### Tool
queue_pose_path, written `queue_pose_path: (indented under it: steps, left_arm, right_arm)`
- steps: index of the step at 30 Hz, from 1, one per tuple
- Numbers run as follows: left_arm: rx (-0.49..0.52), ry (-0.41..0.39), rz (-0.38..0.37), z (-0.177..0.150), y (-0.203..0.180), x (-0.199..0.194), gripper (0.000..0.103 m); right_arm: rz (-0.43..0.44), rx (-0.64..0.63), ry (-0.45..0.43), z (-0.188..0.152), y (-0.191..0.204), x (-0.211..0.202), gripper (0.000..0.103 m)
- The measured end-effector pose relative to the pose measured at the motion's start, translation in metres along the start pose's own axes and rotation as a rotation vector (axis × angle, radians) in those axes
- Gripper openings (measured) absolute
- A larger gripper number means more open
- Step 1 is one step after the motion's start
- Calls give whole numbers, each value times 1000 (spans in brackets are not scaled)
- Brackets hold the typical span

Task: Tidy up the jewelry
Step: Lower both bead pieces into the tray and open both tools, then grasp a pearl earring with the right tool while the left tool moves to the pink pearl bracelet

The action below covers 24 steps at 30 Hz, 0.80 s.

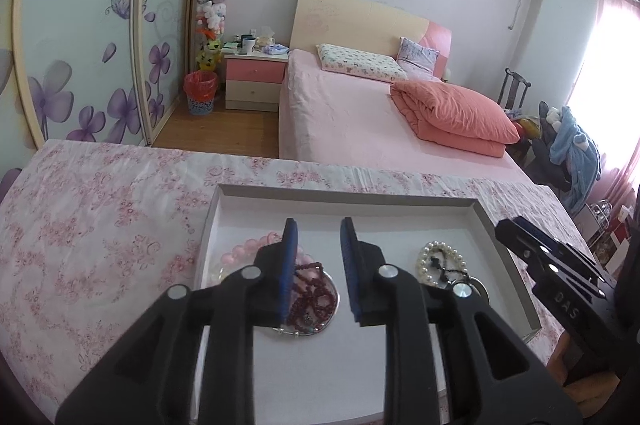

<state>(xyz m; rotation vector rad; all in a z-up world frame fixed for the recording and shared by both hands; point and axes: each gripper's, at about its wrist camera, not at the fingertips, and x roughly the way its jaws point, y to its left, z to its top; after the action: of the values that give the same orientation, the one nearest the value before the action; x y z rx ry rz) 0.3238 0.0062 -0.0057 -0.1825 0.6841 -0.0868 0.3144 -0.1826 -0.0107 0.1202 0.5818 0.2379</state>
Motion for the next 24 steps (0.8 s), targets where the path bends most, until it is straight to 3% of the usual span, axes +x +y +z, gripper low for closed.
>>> queue_pose_path:
  steps: [14,24]
  left_arm:
    - [-19,5,10,-19,13,-27,28]
    - [3,41,-10,-65,14,-59,34]
  right_arm:
    - [4,-21,8,-17,6,-26,35]
    - [21,-72,117,-63,11,-53,35]
